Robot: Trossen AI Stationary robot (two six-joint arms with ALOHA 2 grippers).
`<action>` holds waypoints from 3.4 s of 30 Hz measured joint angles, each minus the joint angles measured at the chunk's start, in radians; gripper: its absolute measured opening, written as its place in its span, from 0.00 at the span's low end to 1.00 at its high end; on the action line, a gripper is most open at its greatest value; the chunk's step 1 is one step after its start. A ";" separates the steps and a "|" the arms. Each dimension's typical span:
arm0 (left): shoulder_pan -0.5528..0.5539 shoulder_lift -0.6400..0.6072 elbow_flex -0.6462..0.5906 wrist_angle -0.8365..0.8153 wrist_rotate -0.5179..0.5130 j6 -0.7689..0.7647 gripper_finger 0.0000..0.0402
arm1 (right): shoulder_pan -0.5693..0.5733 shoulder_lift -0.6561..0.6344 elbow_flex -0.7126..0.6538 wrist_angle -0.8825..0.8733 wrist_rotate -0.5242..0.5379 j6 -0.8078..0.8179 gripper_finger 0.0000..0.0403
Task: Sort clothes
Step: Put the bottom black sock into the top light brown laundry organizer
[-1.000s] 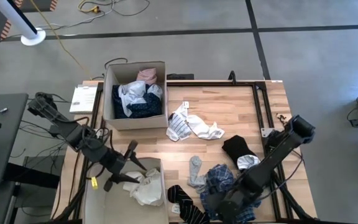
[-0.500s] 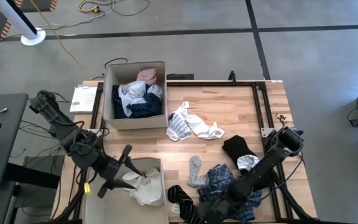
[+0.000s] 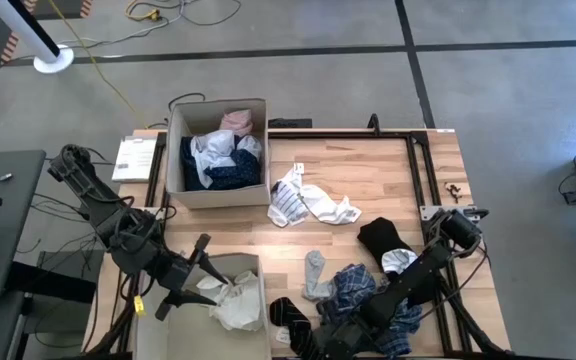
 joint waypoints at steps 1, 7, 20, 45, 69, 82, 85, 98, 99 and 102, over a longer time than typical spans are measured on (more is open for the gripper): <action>0.000 0.000 0.000 0.000 0.000 0.002 0.53 | -0.001 0.000 0.000 -0.005 -0.002 -0.012 0.23; 0.000 0.000 0.000 -0.001 -0.002 0.027 0.53 | -0.010 0.001 0.013 -0.057 -0.020 -0.046 0.04; 0.000 0.000 0.000 -0.008 -0.057 0.116 0.53 | -0.099 -0.181 0.190 -0.498 0.212 -0.232 0.00; 0.385 0.012 0.000 0.116 0.059 0.181 0.53 | -0.479 -0.500 0.191 -0.093 0.231 -0.834 0.00; 0.450 0.147 0.000 0.301 -0.174 0.275 0.19 | -0.489 -0.499 0.191 -0.037 0.238 -0.862 0.00; 0.448 0.128 0.003 0.245 -0.261 0.394 0.00 | -0.485 -0.499 0.190 -0.127 0.238 -0.796 0.02; 0.450 0.110 0.009 0.230 -0.324 0.435 0.00 | -0.495 -0.499 0.190 -0.138 0.238 -0.775 0.04; 0.536 -0.024 0.009 0.163 -0.496 0.543 0.00 | -0.555 -0.499 0.190 -0.207 0.238 -0.740 0.21; 0.551 -0.031 0.010 0.151 -0.499 0.542 0.00 | -0.559 -0.499 0.190 -0.207 0.238 -0.740 0.24; 0.596 -0.043 0.010 0.113 -0.501 0.538 0.00 | -0.563 -0.499 0.190 -0.205 0.238 -0.740 0.34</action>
